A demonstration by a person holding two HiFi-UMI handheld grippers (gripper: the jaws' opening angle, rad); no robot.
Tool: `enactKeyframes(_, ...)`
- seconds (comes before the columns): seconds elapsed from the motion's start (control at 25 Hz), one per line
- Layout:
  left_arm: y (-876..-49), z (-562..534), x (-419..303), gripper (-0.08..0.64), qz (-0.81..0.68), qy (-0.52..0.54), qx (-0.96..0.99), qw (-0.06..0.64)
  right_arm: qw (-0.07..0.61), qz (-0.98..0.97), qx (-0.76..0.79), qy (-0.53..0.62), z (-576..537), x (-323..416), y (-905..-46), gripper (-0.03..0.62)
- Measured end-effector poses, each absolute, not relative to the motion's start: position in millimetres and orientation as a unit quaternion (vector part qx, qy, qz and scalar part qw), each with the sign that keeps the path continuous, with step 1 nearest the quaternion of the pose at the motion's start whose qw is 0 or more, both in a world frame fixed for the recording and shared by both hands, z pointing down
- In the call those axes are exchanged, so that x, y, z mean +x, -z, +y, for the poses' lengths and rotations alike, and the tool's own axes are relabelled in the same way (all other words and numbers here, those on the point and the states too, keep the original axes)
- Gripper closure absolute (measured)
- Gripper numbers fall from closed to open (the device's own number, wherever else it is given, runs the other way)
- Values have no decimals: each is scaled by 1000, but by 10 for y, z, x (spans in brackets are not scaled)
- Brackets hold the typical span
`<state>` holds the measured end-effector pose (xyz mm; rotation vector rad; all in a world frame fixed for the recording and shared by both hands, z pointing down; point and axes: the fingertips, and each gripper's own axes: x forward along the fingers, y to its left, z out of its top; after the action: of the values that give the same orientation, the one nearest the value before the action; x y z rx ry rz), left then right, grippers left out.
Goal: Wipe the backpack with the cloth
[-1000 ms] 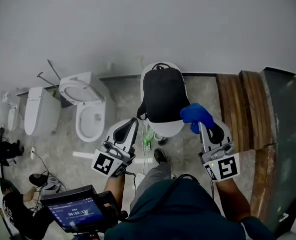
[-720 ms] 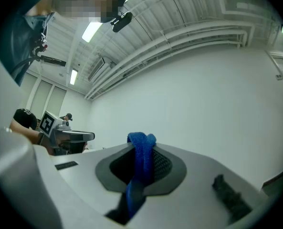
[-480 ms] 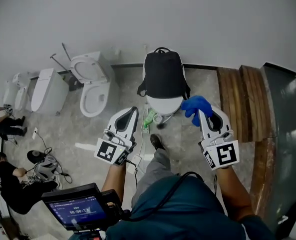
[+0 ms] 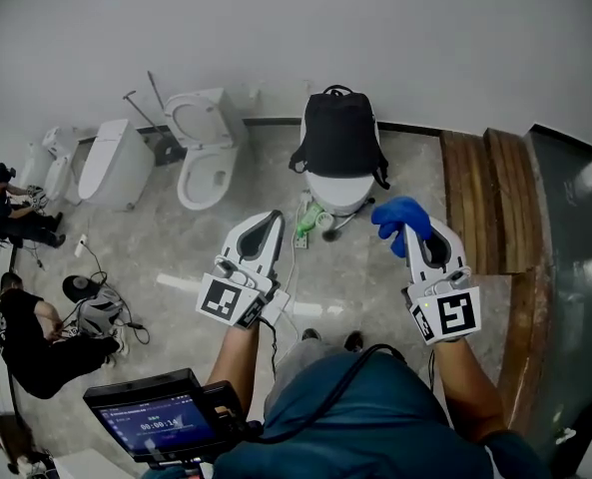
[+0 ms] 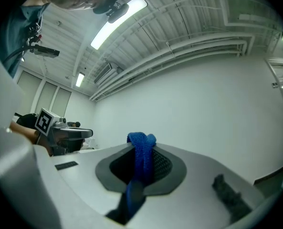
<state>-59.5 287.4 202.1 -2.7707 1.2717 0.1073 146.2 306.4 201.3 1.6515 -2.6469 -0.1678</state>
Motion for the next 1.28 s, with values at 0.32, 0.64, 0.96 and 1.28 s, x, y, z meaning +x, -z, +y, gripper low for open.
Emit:
enactKeyframes(0.32, -1764, 3859, -1087, 557, 398, -50, -915, 40, 11, -837, 544, 54, 4093, 968, -1722, 565)
enactKeyframes(0.64, -1946, 4417, -1471, 557, 378, -56, -924, 30, 5, -827, 559, 65, 4640, 514, -1819, 565)
enactKeyframes(0.96, -1939, 4465, -1483, 557, 375, -49, -925, 34, -7, -825, 563, 46, 4686, 563, -1895, 565)
enactKeyframes(1.28, -1880, 4450, -1421, 557, 375, -52, -925, 30, 15, -824, 564, 41, 4682, 630, -1902, 565)
